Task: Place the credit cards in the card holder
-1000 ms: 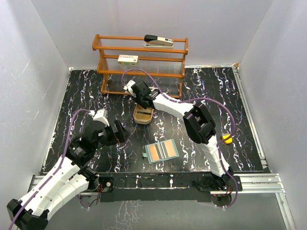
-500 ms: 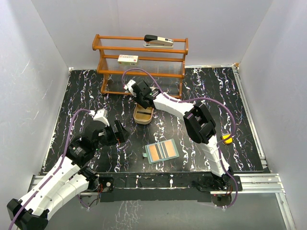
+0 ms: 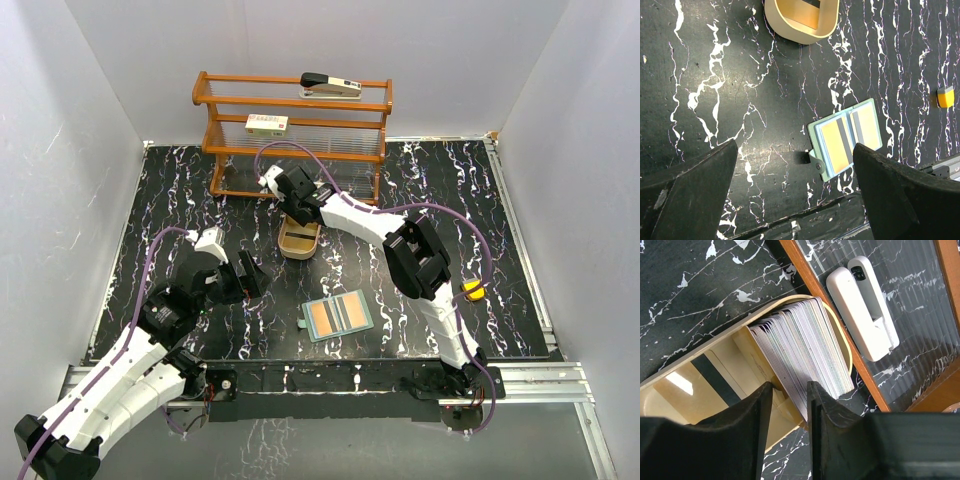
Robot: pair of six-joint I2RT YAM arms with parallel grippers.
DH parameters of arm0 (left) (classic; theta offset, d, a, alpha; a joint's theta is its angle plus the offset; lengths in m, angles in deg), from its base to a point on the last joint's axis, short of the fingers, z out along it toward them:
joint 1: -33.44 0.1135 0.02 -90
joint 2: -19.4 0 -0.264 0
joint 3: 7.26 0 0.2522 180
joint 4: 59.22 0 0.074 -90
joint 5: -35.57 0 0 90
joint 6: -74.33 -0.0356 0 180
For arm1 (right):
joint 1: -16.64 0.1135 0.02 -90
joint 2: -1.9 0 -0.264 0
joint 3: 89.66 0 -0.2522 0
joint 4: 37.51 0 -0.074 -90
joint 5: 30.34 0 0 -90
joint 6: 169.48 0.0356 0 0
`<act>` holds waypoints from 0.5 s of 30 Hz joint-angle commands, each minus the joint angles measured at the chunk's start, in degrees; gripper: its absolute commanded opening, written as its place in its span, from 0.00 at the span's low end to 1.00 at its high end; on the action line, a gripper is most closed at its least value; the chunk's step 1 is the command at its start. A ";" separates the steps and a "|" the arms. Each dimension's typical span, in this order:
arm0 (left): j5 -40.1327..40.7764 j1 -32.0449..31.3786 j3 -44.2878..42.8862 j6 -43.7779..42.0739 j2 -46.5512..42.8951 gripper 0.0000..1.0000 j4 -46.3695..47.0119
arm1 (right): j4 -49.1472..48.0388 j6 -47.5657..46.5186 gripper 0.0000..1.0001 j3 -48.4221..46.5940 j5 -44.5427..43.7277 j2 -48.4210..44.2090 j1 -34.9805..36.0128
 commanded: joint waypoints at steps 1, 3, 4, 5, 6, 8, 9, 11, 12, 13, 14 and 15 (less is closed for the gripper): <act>0.32 0.19 0.18 -0.48 -0.06 0.98 -0.04 | -4.58 -0.24 0.27 -3.37 -1.75 -3.11 -1.48; 0.38 0.23 0.18 -0.46 -0.09 0.99 -0.03 | -4.20 -0.29 0.19 -3.56 -1.37 -2.90 -1.47; 0.34 0.22 0.26 -0.48 -0.02 0.99 -0.03 | -4.04 -0.21 0.19 -3.66 -1.21 -2.89 -1.51; 0.38 0.21 0.21 -0.48 -0.08 0.99 -0.03 | -3.88 -0.07 0.19 -3.66 -1.09 -2.96 -1.46; 0.38 0.17 0.21 -0.46 -0.02 0.99 -0.03 | -3.77 0.12 0.22 -3.61 -1.05 -3.04 -1.49; 0.30 0.23 0.26 -0.48 -0.01 0.98 0.07 | -3.76 0.23 0.27 -3.38 -1.15 -3.30 -1.46; 0.30 0.23 0.21 -0.48 -0.01 0.98 0.06 | -3.71 0.25 0.28 -3.21 -1.37 -3.47 -1.47; 0.22 0.23 0.21 -0.47 0.07 0.99 0.01 | -3.65 0.08 0.27 -3.00 -1.60 -3.63 -1.47; 0.28 0.23 0.18 -0.46 0.08 0.99 -0.03 | -3.61 -0.01 0.26 -2.96 -1.66 -3.67 -1.47; 0.30 0.18 0.19 -0.48 0.08 0.98 0.01 | -3.53 0.02 0.26 -3.02 -1.67 -3.80 -1.48; 0.30 0.17 0.20 -0.48 0.15 0.98 0.01 | -3.54 0.02 0.26 -3.02 -1.63 -3.93 -1.51; 0.16 0.22 0.27 -0.48 0.16 0.98 0.05 | -3.60 0.06 0.26 -2.97 -1.69 -4.05 -1.47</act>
